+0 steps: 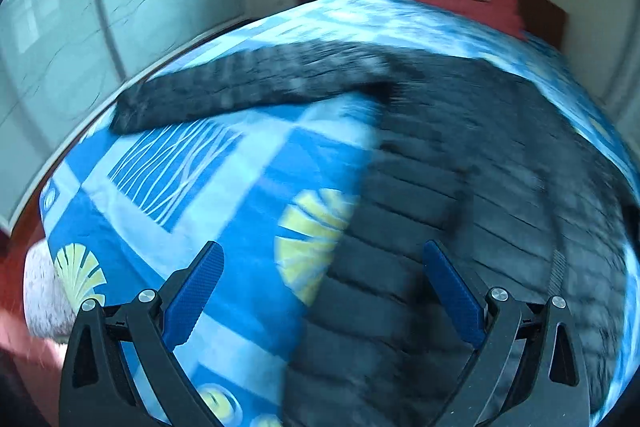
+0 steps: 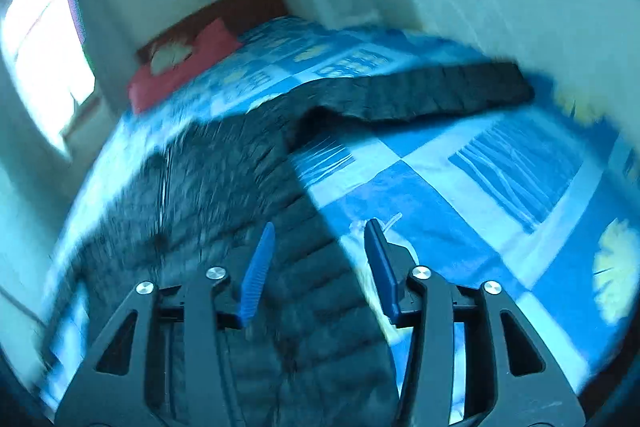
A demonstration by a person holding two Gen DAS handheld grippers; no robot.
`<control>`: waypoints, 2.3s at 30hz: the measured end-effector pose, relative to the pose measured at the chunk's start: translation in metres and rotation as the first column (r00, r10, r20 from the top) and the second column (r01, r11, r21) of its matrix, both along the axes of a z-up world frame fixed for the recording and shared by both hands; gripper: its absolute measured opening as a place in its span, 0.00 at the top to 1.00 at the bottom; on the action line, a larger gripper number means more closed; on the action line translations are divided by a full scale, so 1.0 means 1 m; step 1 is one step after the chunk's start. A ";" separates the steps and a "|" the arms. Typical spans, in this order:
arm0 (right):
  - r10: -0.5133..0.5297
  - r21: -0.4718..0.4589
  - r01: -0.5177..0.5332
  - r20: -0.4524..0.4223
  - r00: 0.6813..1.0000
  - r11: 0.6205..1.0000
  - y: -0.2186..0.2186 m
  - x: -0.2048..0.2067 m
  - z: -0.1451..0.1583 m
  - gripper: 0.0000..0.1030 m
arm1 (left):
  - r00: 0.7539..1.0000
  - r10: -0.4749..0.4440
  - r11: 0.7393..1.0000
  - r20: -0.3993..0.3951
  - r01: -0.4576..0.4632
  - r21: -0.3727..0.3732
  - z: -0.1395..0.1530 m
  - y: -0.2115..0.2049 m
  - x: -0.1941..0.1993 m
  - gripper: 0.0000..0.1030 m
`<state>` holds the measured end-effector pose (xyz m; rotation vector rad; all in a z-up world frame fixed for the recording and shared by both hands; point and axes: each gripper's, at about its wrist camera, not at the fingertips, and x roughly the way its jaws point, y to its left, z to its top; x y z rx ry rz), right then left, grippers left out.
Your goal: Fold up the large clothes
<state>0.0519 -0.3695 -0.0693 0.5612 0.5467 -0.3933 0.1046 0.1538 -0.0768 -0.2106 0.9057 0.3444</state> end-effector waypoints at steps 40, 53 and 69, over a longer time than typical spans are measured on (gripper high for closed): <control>-0.545 0.616 0.290 0.275 0.792 0.732 -0.296 0.069 -0.112 0.55 | 0.920 0.376 0.925 -0.112 -0.365 0.105 -0.076 0.104 0.051 0.04; -0.585 0.523 0.400 0.252 0.771 0.752 -0.356 0.079 -0.099 0.55 | 0.920 0.377 0.922 -0.109 -0.361 0.139 -0.075 0.102 0.054 0.04; -0.187 0.113 0.155 0.381 0.905 0.981 -0.240 0.151 0.029 0.97 | 0.923 0.374 0.924 -0.089 -0.363 0.119 -0.075 0.105 0.051 0.04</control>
